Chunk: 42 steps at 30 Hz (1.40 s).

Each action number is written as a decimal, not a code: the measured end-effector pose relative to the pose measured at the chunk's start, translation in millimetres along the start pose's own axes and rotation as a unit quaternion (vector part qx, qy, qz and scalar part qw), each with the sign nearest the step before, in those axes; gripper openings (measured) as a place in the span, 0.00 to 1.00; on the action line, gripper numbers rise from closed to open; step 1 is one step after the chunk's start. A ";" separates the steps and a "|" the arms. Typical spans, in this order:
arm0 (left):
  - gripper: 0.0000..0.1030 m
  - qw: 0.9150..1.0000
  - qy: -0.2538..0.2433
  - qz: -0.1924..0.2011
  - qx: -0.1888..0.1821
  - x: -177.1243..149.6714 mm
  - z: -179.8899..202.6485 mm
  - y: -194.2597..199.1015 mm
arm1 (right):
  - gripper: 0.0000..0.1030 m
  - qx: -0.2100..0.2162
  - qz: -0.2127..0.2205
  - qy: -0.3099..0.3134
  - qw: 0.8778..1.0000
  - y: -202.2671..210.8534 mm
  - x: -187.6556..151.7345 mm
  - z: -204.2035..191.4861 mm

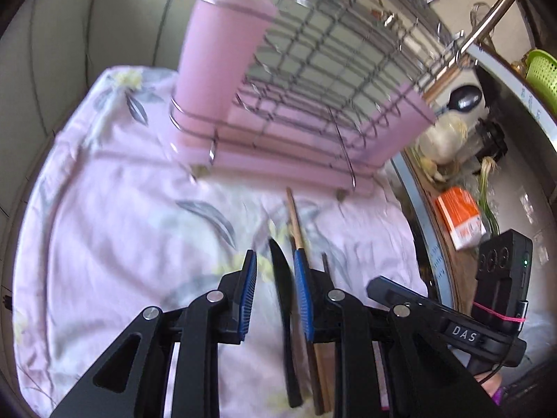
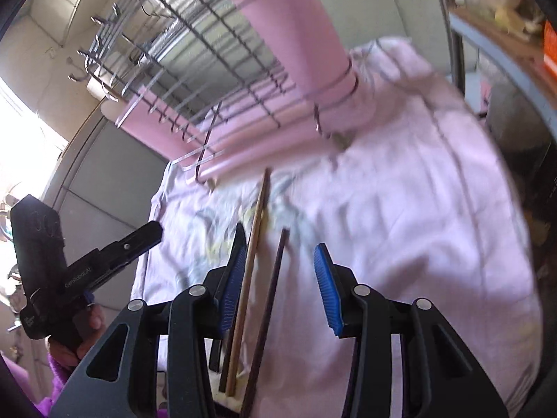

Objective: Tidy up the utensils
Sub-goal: 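Grasp the thin black utensil with the left tool while the right tool grasps a dark chopstick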

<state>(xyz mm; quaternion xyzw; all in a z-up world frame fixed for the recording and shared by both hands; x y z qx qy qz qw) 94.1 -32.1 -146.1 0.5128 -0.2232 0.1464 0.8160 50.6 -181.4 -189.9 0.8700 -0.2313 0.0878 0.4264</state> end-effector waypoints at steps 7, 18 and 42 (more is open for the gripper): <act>0.20 0.997 -0.004 -0.075 0.003 -7.8 13.1 -35.7 | 0.40 0.028 -0.041 -0.025 0.998 -17.0 -18.2 1.9; 0.19 0.989 0.029 -0.145 0.030 -5.4 5.2 -78.6 | 0.39 0.041 -0.046 -0.046 0.997 -13.1 -15.4 14.5; 0.02 0.993 0.057 -0.094 0.049 -0.7 -60.4 -23.2 | 0.28 0.025 -0.068 -0.043 0.996 -32.1 -2.5 -3.6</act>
Point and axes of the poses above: each gripper's, at about its wrist camera, not at the fingertips, and y roughly against the way its jaws point, z to its right, x to its top, the point moved 7 cm from there along -y, roughly the way its jaws point, and after that the axes turned 8 degrees about -y, right-handed, at the moved point
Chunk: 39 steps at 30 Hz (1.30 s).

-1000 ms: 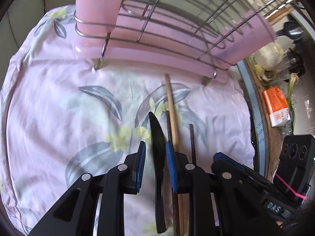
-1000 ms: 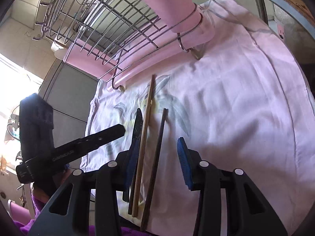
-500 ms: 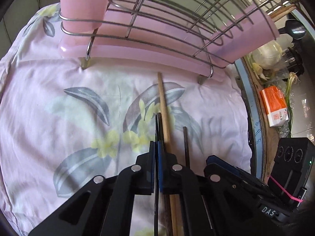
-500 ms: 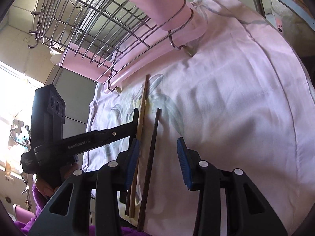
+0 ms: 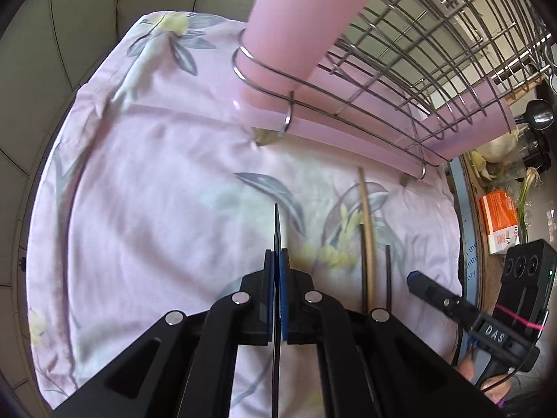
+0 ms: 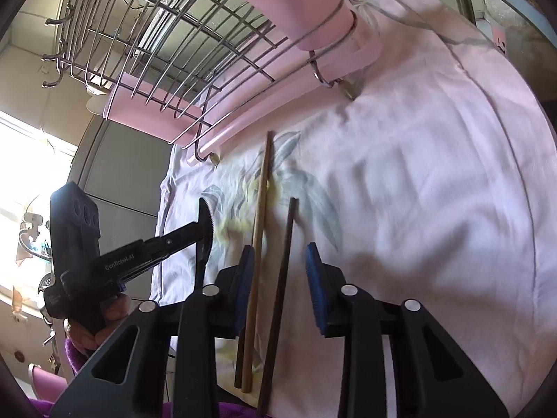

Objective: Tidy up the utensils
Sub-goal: 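Grasp the thin black utensil with the left tool while the right tool grasps a dark chopstick, then lift both held utensils upright and carry them over the pink cup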

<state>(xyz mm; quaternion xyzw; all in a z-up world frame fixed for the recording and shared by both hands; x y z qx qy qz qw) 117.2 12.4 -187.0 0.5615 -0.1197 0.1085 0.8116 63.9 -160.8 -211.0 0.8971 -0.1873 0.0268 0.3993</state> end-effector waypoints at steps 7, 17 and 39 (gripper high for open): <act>0.02 0.999 -0.019 -0.034 0.008 -0.2 -2.9 -10.5 | 0.28 -0.057 -0.018 0.024 0.998 -19.0 11.0 -9.1; 0.02 0.998 -0.037 -0.055 0.015 10.2 -4.5 -22.1 | 0.24 -0.086 -0.039 0.034 0.995 -41.4 13.0 -11.6; 0.02 0.987 -0.042 0.155 -0.016 25.8 15.2 96.0 | 0.05 -0.010 0.087 0.063 0.994 38.9 26.9 -16.3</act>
Point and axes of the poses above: each gripper's, at about its wrist camera, not at the fingertips, and y roughly against the way its jaws point, z to its right, x to its top, the point moved 7 cm from there along -y, roughly the way its jaws point, and after that the axes turned 8 degrees about -y, right-handed, at the moved point
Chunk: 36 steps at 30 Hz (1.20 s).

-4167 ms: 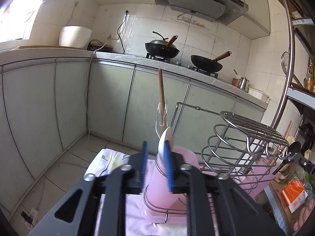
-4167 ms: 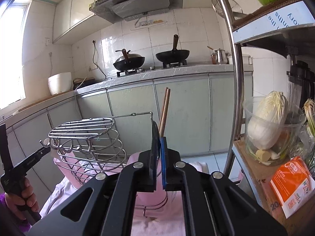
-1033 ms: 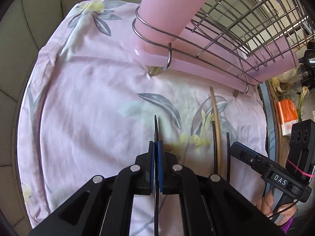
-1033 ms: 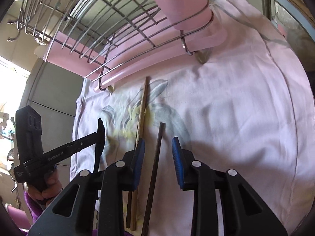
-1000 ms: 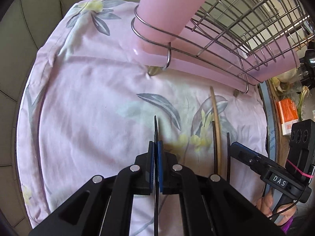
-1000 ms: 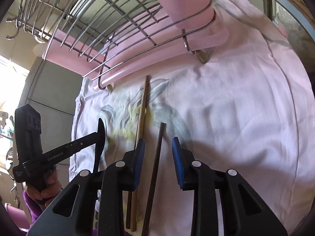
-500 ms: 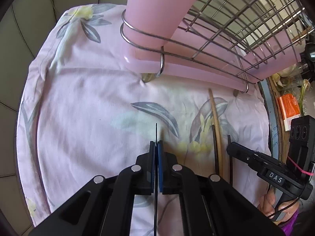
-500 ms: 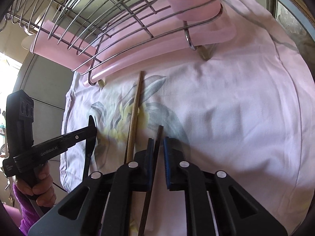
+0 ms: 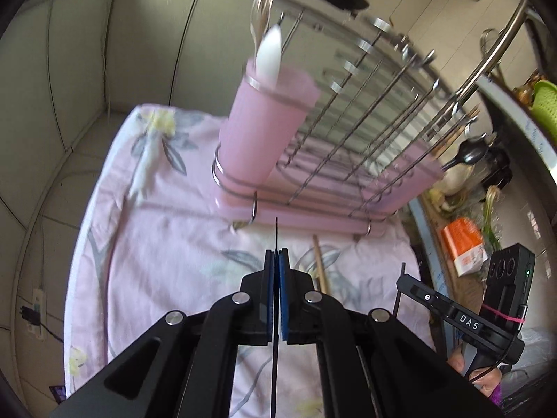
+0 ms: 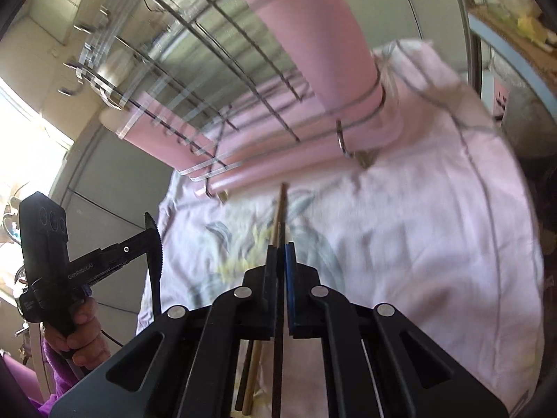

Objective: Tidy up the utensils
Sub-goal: 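Lift both held utensils upright and carry them over the pink cup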

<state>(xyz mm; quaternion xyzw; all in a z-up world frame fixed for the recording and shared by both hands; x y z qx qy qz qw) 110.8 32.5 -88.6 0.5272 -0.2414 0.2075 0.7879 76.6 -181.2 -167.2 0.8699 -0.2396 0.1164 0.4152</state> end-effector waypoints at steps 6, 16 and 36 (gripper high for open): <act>0.02 0.997 -0.008 0.078 0.006 16.8 5.6 41.3 | 0.05 0.013 0.068 0.017 0.997 37.1 12.4 -10.0; 0.02 0.984 -0.011 0.179 0.010 47.1 18.5 87.7 | 0.05 0.000 0.158 0.064 0.985 85.6 41.1 -34.2; 0.02 0.962 0.003 0.272 0.001 103.6 31.8 123.9 | 0.05 -0.043 0.357 0.158 0.919 195.8 131.3 -105.2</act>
Point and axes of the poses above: each gripper's, at about its wrist camera, not at the fingertips, and y roughly against the way its jaws point, z to its right, x to its top, the point moved 7 cm from there along -y, roughly the way its jaws point, and after that the axes turned 8 degrees about -y, right-handed, at the moved point
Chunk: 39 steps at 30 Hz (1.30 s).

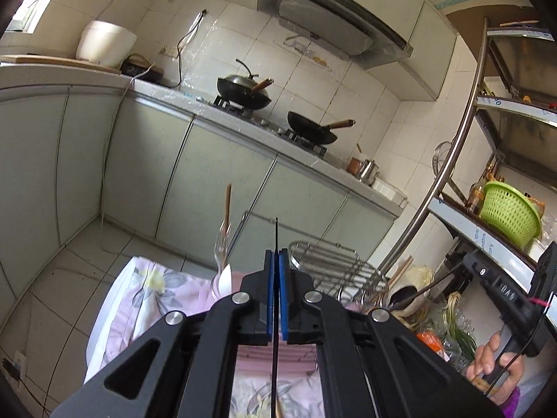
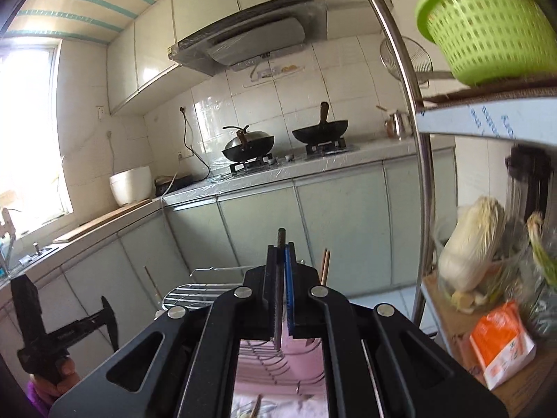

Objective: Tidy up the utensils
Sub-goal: 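Lift both held utensils upright and carry them over the pink cup, then open both tools to drop the utensils into the pink cup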

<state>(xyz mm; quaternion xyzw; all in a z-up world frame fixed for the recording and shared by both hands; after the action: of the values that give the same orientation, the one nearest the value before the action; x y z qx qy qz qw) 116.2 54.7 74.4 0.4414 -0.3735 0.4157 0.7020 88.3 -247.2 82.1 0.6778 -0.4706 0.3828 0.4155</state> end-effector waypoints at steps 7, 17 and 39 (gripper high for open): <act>0.02 0.997 -0.016 0.066 0.020 34.0 9.2 -9.4 | 0.05 -0.024 -0.022 0.032 0.999 -29.5 -19.0 2.8; 0.02 0.983 -0.052 0.141 0.106 44.0 1.7 -50.0 | 0.05 -0.023 -0.063 0.029 0.997 -58.9 -54.2 18.0; 0.02 0.984 -0.109 0.093 0.109 -23.1 0.2 -91.4 | 0.05 -0.003 -0.099 0.028 0.995 -75.2 -79.8 19.4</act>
<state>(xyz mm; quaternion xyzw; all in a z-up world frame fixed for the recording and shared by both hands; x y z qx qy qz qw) 191.0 24.5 25.6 0.5214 -0.4395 0.4673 0.5627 141.6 -223.6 -12.8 0.7087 -0.3905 0.3572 0.4665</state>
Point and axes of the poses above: each gripper's, at about its wrist camera, not at the fingertips, and y roughly against the way its jaws point, z to its right, x to its top, the point moved 7 cm from there along -y, roughly the way its jaws point, and after that the axes turned 8 degrees about -y, right-handed, at the moved point
